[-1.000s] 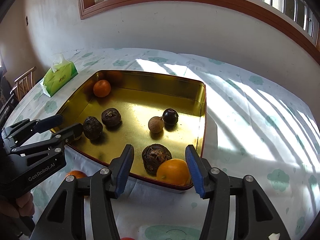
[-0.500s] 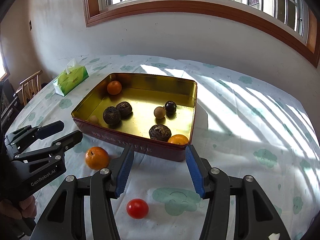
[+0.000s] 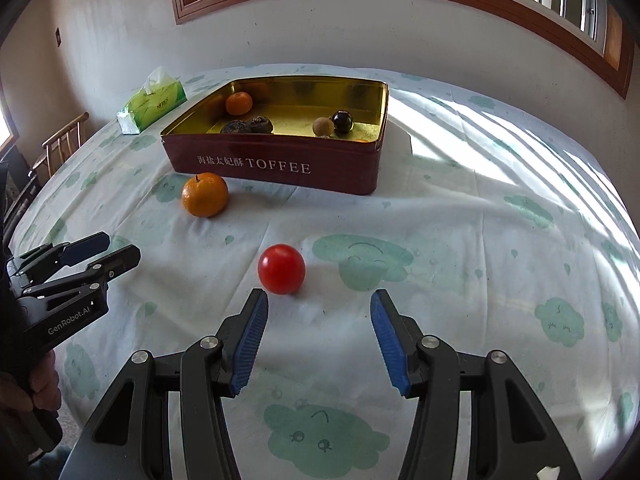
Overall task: Organize fruits
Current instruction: 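Withdraw both grippers from the tin toward the mandarin and cherry tomato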
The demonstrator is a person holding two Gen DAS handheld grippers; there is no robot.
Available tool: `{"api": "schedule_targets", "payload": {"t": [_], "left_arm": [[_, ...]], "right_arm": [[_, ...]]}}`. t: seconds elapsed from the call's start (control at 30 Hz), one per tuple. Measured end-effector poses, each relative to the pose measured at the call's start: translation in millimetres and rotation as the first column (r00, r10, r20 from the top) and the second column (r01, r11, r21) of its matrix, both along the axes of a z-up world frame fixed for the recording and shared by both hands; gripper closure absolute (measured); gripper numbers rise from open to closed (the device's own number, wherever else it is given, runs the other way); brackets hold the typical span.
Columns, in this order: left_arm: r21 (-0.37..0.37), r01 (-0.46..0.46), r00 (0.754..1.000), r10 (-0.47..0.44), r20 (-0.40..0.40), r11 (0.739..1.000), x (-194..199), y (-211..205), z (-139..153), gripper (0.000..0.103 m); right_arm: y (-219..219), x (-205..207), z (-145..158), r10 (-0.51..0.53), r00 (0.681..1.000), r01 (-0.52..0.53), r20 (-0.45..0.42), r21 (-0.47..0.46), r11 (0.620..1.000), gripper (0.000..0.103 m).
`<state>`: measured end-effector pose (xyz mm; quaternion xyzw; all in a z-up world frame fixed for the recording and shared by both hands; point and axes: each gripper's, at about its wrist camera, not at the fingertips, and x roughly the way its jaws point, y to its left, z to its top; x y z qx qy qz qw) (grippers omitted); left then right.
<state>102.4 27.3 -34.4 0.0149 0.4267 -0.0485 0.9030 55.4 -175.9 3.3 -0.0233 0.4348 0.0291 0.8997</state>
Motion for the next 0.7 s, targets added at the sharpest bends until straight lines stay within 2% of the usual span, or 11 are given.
{"api": "schedule_targets", "payload": {"t": [0.27, 0.5, 0.7], "left_arm": [[-0.006, -0.018, 1.0, 0.018, -0.001, 1.0, -4.0, 5.9, -4.9, 0.051], [-0.007, -0.025, 1.0, 0.025, 0.007, 1.0, 0.2, 9.0, -5.9, 0.044], [-0.004, -0.025, 1.0, 0.025, 0.008, 1.0, 4.1, 8.7, -6.0, 0.044]], "right_arm": [[12.7, 2.9, -12.2, 0.023, 1.0, -0.024, -0.018, -0.016, 1.0, 0.052], [17.5, 16.2, -19.5, 0.024, 1.0, -0.025, -0.018, -0.03, 0.999, 0.061], [20.9, 25.3, -19.8, 0.04, 0.999, -0.04, -0.003, -0.042, 0.998, 0.069]]}}
